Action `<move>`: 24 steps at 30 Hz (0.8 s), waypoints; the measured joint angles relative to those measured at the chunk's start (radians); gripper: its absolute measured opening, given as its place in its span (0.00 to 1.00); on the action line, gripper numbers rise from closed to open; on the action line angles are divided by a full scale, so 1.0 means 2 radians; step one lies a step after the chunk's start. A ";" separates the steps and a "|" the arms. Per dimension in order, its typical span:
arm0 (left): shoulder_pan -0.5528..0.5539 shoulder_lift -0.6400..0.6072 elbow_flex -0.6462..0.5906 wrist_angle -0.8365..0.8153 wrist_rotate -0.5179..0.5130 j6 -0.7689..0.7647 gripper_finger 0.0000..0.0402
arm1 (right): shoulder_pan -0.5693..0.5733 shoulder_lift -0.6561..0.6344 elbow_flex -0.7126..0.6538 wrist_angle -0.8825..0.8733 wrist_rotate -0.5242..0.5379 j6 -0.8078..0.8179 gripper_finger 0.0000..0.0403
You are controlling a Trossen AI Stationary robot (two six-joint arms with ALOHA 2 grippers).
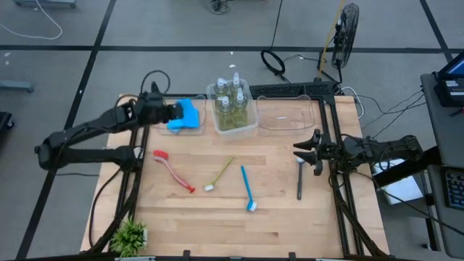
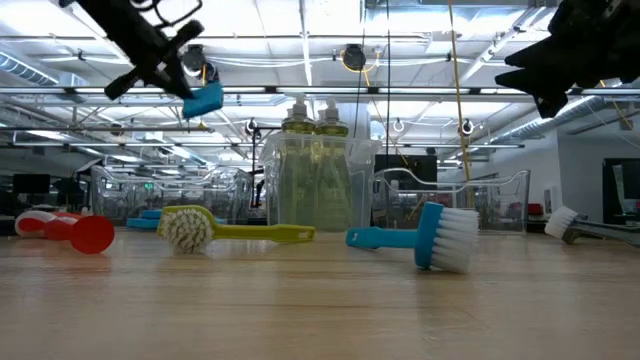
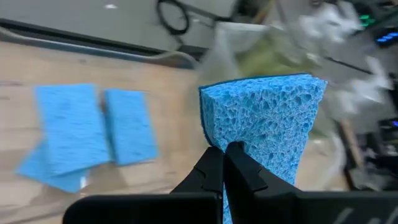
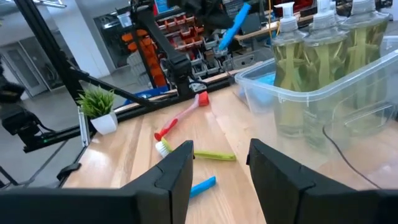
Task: Pick & Place Kitchen Sink Supplies
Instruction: Put the blue sponge into the left transparent bin
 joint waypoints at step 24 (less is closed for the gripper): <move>0.267 0.141 0.000 -0.032 0.106 0.180 0.00 | 0.000 0.000 -0.001 -0.004 0.015 0.031 0.35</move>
